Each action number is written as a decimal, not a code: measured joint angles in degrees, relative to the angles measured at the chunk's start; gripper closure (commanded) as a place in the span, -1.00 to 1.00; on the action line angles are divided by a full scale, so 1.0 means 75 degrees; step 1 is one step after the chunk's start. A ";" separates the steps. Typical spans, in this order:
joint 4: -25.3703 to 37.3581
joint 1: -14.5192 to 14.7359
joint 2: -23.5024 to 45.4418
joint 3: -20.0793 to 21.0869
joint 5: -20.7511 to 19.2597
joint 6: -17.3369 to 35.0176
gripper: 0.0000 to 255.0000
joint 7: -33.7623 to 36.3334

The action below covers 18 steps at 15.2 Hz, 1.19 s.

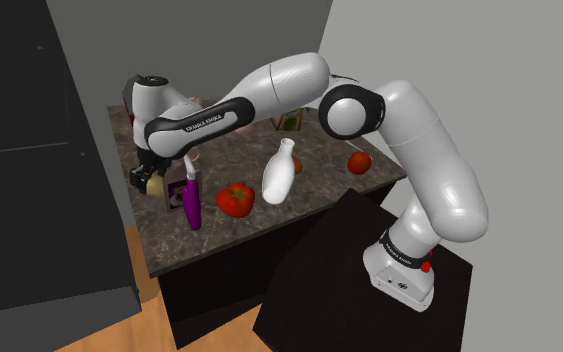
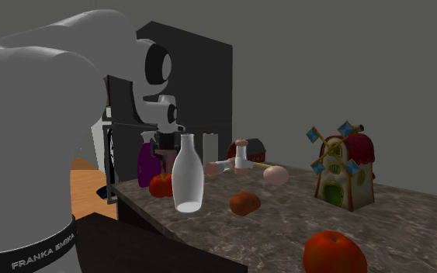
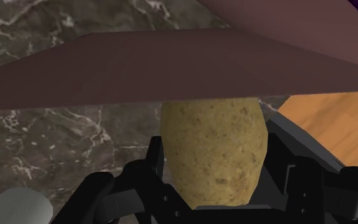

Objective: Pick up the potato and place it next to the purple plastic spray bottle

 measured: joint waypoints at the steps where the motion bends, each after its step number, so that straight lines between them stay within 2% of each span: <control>1: -0.0019 -0.0004 0.0051 -0.0009 -0.0007 0.0068 1.00 -0.0004; 10: 0.0029 0.0023 0.0282 -0.0043 -0.0036 0.0257 1.00 0.0002; 11: 0.0030 0.0023 0.0282 -0.0043 -0.0036 0.0257 -1.00 0.0002; 18: -0.0077 -0.0005 0.0156 -0.0028 -0.0026 0.0229 -1.00 -0.0001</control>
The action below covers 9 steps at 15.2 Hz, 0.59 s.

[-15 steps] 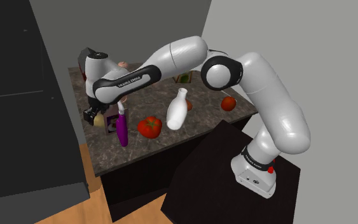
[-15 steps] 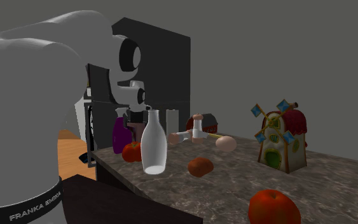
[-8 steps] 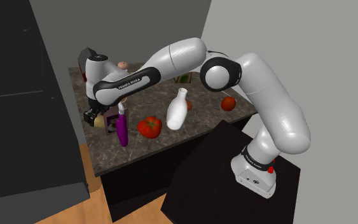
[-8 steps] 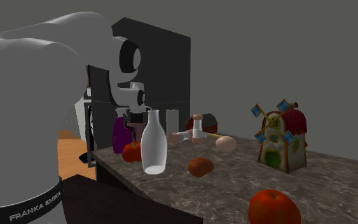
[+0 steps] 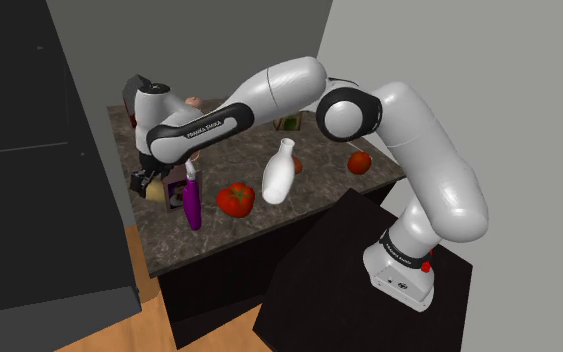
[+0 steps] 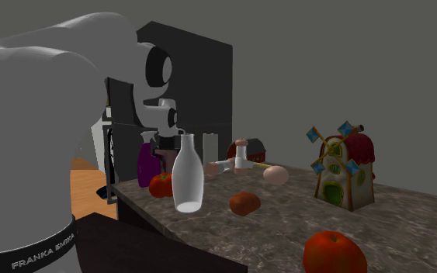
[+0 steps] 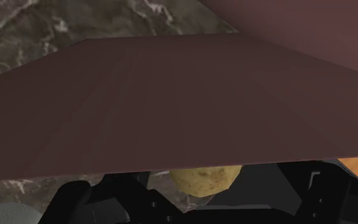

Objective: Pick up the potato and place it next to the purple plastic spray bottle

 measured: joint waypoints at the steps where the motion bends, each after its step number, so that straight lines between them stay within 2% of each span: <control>1: -0.0077 -0.0043 -0.0157 0.0021 0.0019 -0.0078 -1.00 -0.0022; 4: -0.0254 -0.0100 -0.0575 0.0079 0.0066 -0.0309 -1.00 -0.0024; 9: -0.0322 -0.0113 -0.0668 0.0090 0.0076 -0.0342 -1.00 -0.0020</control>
